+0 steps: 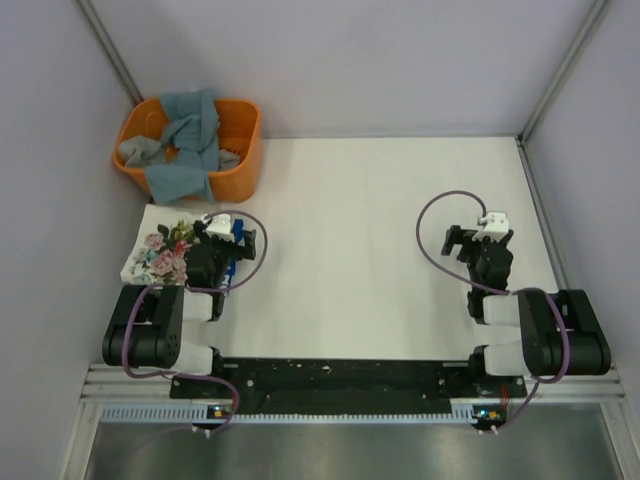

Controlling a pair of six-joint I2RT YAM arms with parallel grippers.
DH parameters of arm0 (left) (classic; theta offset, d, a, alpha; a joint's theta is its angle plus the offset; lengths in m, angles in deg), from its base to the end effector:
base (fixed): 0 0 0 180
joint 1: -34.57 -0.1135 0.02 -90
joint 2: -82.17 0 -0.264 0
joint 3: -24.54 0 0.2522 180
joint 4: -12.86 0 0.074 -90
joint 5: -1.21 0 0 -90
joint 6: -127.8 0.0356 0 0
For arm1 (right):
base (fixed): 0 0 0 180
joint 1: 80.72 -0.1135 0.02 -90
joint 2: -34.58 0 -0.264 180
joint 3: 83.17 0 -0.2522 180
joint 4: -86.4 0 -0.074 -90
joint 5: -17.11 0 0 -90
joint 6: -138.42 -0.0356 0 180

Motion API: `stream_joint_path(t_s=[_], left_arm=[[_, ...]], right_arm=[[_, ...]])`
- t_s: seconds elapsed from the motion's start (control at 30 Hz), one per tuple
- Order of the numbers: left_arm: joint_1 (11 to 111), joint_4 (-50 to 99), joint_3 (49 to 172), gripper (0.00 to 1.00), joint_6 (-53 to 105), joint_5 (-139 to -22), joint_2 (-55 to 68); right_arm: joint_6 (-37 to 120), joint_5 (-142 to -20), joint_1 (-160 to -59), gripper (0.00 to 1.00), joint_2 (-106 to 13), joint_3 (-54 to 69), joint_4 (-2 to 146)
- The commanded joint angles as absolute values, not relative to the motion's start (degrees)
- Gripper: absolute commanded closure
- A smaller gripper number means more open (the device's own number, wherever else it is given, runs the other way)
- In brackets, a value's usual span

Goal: Fold and stack the t-shirts
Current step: Grab crumpled tshirt from bin with the left arm

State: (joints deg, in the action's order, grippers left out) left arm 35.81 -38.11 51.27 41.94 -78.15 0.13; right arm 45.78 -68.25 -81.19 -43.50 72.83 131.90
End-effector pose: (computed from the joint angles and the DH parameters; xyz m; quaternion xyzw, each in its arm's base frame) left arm 0.2355 -0.0117 0.1593 0.0972 0.7265 -0.0508 0.6784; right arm 0.2217 -0.0011 0.1512 0.0407 0.7568 -0.0130 0.6523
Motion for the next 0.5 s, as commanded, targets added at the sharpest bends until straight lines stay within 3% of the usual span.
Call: stream_joint_path(t_s=[0.0,0.23,0.4,0.47], left_arm=[[35.72,-41.41,52.28,0.01,41.67,-77.8,0.08],[35.63,-38.7,52.01,0.02,43.68,-73.33,3.14],[35.63,-48.85,45.88,0.01,44.48,-70.6,5.0],[34.92,-47.75,44.29,0.03,48.15,-57.2,9.64]], right_arm=[[45.43,-68.94,-80.98,0.01,-43.47,71.2,134.6],[45.52,-68.94,-80.98,0.01,-43.38,71.2,134.6],[45.43,-68.85,-80.98,0.01,-43.55,71.2,134.6],[45.34,-69.03,-80.98,0.01,-43.47,71.2,134.69]])
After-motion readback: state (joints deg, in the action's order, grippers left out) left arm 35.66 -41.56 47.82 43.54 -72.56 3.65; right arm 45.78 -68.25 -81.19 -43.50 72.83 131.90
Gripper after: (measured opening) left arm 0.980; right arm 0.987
